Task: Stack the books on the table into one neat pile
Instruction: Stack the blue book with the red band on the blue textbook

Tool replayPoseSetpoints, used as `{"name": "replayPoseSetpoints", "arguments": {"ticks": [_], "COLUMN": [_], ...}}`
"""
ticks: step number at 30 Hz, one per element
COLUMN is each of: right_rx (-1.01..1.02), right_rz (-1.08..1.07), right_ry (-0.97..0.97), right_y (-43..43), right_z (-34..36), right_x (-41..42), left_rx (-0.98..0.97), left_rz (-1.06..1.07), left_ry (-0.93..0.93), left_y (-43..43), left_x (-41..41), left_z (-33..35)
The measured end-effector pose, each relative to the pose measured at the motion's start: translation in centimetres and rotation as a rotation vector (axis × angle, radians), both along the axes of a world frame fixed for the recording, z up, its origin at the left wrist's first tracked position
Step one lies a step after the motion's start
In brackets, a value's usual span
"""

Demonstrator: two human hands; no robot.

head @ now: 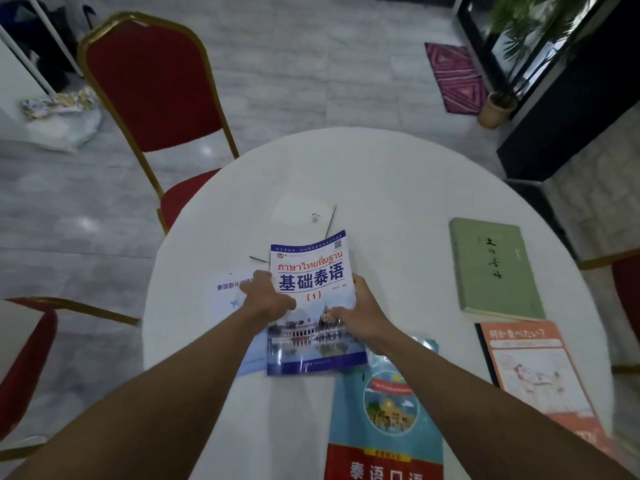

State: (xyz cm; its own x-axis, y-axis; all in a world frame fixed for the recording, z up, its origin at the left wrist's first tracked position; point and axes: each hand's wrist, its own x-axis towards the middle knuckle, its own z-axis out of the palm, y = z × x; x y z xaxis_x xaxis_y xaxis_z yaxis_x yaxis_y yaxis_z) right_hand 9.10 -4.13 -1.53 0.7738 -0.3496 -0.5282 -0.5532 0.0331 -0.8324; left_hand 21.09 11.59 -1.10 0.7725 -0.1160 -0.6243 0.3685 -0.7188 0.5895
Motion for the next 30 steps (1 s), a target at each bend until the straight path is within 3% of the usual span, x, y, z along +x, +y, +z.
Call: {"name": "replayPoseSetpoints", "arguments": {"ticks": [5,10,15,22,30], "right_rx": [-0.018,-0.206,-0.358,-0.476,-0.447], "right_rz": [-0.050,-0.088,0.062,0.137,0.188], "right_ry": [0.037,0.147,0.273,0.270,0.291], "right_y": [-2.2,-3.8,-4.8,-4.4,-4.1], "right_z": [0.9,0.7,-0.1,-0.8,-1.0], "right_x": [-5.7,-11.7,-17.7,-21.9,-23.3], "left_rx": [-0.151,-0.061,0.014,0.174,0.216], "left_rz": [-0.070,-0.431,-0.647,-0.667,-0.676], "left_ry": [0.010,-0.221,-0.195,-0.165,-0.249], "left_y": [-1.4,-3.4,-3.8,-2.8,-2.2], "left_x": [-3.7,-9.1,-14.1,-18.6,-20.3], "left_z": [1.4,1.8,0.3,-1.5,-2.1]}}
